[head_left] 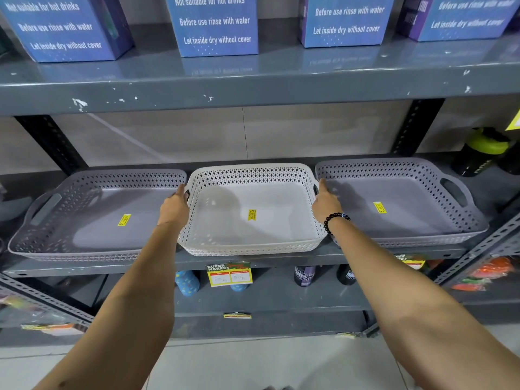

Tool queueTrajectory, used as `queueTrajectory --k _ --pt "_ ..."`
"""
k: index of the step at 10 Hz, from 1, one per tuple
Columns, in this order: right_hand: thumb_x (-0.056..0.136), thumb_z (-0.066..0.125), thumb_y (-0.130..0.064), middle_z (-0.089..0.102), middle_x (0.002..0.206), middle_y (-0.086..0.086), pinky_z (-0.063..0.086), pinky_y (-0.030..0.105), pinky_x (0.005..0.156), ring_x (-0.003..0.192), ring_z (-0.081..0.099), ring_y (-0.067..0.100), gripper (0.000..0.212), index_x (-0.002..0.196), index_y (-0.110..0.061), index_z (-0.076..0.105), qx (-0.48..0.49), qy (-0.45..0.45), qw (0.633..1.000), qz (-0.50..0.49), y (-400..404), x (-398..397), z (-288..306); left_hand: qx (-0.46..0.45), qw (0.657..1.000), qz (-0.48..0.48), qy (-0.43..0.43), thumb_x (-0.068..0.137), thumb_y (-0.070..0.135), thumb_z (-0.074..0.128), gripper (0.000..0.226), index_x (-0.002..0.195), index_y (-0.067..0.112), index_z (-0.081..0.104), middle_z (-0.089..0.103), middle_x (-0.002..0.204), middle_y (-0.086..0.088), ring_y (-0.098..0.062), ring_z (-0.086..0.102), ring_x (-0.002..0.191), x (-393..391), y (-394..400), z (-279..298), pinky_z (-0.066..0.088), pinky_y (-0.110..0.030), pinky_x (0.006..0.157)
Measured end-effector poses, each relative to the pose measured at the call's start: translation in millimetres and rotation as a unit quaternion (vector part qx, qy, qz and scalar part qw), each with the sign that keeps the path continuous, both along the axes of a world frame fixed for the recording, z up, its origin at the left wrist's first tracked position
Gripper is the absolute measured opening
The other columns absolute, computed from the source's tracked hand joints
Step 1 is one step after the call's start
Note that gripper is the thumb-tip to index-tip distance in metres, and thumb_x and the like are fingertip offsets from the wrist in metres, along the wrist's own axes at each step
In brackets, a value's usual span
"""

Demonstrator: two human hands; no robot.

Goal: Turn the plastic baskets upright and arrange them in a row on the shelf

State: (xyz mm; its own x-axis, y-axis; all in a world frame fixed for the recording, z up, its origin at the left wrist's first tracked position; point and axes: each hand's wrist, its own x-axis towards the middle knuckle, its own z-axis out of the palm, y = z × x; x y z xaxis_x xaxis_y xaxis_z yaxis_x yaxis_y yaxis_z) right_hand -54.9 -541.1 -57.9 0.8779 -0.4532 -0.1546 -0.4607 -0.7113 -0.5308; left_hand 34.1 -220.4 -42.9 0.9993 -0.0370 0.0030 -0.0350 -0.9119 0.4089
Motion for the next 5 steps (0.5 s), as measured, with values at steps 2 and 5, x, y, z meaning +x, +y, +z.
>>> queueTrajectory --k 2,5 --pt "0.101 0.031 -0.023 0.028 0.151 0.025 0.044 0.047 0.099 0.126 0.047 0.042 0.063 0.151 -0.006 -0.003 -0.025 -0.010 1.000 -0.011 5.4 -10.4 12.7 0.001 1.000 0.000 -0.010 0.102 0.029 0.029 0.053 0.147 0.001 0.020 0.034 0.150 -0.021 -0.042 0.040 0.132 -7.9 -8.1 6.2 0.036 -0.051 0.107" --pt "0.099 0.034 -0.026 0.022 0.155 0.022 0.021 0.048 0.118 0.144 0.018 0.036 0.061 0.148 0.000 0.011 -0.177 -0.095 0.979 0.039 65.3 -51.9 41.5 0.012 0.990 -0.059 -0.128 0.103 0.034 0.022 0.059 0.150 0.000 0.014 0.014 0.159 -0.017 -0.031 0.007 0.149 -67.1 -5.6 29.4 0.004 -0.041 0.124"
